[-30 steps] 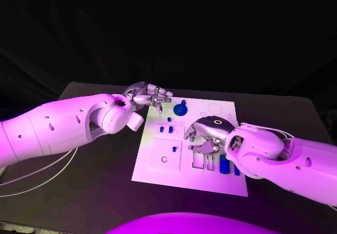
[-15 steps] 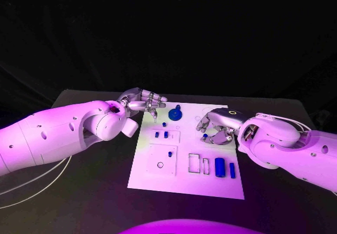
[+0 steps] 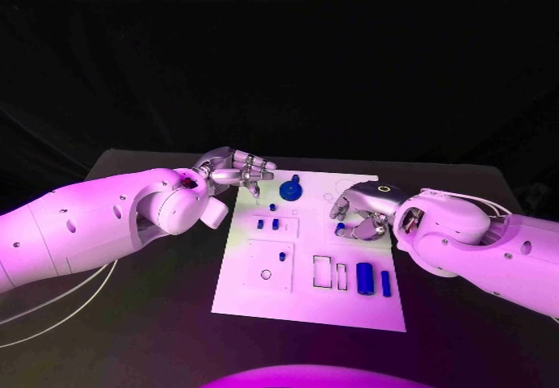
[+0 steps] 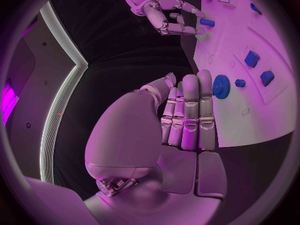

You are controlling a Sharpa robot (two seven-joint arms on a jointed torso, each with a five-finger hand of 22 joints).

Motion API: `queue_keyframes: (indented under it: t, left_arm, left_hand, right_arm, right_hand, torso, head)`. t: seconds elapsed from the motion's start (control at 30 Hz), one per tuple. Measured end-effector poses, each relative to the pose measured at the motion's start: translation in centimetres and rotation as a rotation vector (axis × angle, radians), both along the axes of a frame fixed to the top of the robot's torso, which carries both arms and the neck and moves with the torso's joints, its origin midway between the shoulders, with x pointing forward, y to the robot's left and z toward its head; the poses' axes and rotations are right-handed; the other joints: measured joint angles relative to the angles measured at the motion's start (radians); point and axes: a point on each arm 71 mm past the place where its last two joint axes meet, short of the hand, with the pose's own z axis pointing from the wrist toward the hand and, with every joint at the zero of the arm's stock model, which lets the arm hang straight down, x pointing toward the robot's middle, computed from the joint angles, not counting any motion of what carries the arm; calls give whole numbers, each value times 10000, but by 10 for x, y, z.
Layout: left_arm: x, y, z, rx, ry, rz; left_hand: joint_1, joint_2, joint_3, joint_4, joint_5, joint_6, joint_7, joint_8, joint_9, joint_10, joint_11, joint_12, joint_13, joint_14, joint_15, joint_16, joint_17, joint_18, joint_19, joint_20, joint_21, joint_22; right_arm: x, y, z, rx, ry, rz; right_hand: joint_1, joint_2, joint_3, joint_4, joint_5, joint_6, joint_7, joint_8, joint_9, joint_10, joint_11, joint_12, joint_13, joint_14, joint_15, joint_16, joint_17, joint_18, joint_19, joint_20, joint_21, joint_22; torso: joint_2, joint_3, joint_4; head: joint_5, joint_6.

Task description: Assemble the parts on the task board

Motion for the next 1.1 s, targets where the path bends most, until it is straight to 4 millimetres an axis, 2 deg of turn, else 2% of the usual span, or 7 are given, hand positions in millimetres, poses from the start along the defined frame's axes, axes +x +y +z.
queue_keyframes:
  t: [0.07, 0.13, 0.23, 0.33, 0.57, 0.83, 1.1]
  left_arm:
    - [0, 0, 0, 1, 1, 0]
    - [0, 0, 0, 0, 2, -4]
    - [0, 0, 0, -1, 3, -9]
    - [0, 0, 0, -1, 4, -10]
    - [0, 0, 0, 2, 9, -10]
    - [0, 1, 0, 4, 11, -9]
    - [1, 1, -1, 12, 17, 5]
  left_hand:
    - [0, 0, 0, 0, 0, 0, 0, 0, 0, 0, 0, 0, 0, 0, 0, 0, 0, 0, 0, 0, 0, 0]
    - [0, 0, 0, 0, 0, 0, 0, 0, 1, 0, 0, 0, 0, 0, 0, 0, 0, 0, 0, 0, 0, 0]
    - [0, 0, 0, 0, 0, 0, 0, 0, 1, 0, 0, 0, -1, 0, 0, 0, 1, 0, 0, 0, 0, 0]
    - [0, 0, 0, 0, 0, 0, 0, 0, 1, 0, 0, 0, -1, 0, 0, 0, 0, 1, 0, 0, 0, 0]
    - [0, 0, -27, 27, 0, 0, -1, 0, 1, 0, 0, 0, 10, 0, 0, 0, 1, 0, 0, 0, -40, 1]
    - [0, 0, -27, 27, 0, 0, -1, 0, 1, 0, 0, 0, 9, 0, 0, 0, 1, 0, 0, 0, -39, 1]
    - [0, 0, -27, 27, 0, 0, 0, 0, 1, 0, 0, 0, 8, 0, 0, 0, 1, 0, 0, 0, -38, 1]
  right_arm:
    - [0, 0, -2, -83, 23, 15]
    - [0, 0, -4, -171, 48, 20]
    - [1, 0, -5, -266, 86, 15]
    - [1, 0, -7, -324, 135, 11]
    - [0, 1, -8, -345, 183, 48]
    - [0, 1, -8, -266, 119, -1]
    - [-4, -3, -5, 13, -94, -110]
  right_hand:
    - [8, 8, -23, 24, 0, 23, -23, 0, -2, 0, 0, 54, 0, 0, 0, 0, 0, -1, 0, 0, 0, 0]
    - [126, 126, -23, 24, -8, 84, -63, 0, -11, 0, 0, 142, 0, 0, 0, 0, 2, -1, 0, 0, 0, 0]
    - [354, 354, 179, 22, -335, 369, -8, 116, -10, 163, -111, 351, -10, 0, 0, 0, 108, 0, 43, -43, 44, -1]
    - [409, 472, 368, 21, -493, 605, -29, 193, -4, 382, -185, 505, -11, 0, 0, 101, 215, 1, 112, -112, 198, -1]
    - [414, 550, 552, 33, -578, 923, -124, 309, 19, 822, -307, 720, -18, 21, -97, 158, 222, 0, 182, -182, 429, -2]
    - [672, 802, 977, -170, -1250, 1327, -249, 453, 21, 1365, -502, 891, 32, 23, -276, 217, 222, 0, 254, -254, 690, -3]
    - [770, 903, 1098, -243, -1306, 1355, -276, 453, 16, 1401, -535, 888, 40, 1, -325, 216, 220, 1, 217, -291, 690, -4]
  torso:
    - [1, 2, -6]
    - [1, 5, -6]
    - [1, 8, -6]
    - [0, 8, -6]
    - [-4, 12, -11]
    - [-8, 8, -8]
    - [-8, 8, -6]
  head:
    - [9, 0]
    - [14, -12]
    - [32, -26]
    - [43, -29]
    - [42, -42]
    - [24, -70]
    - [28, -74]
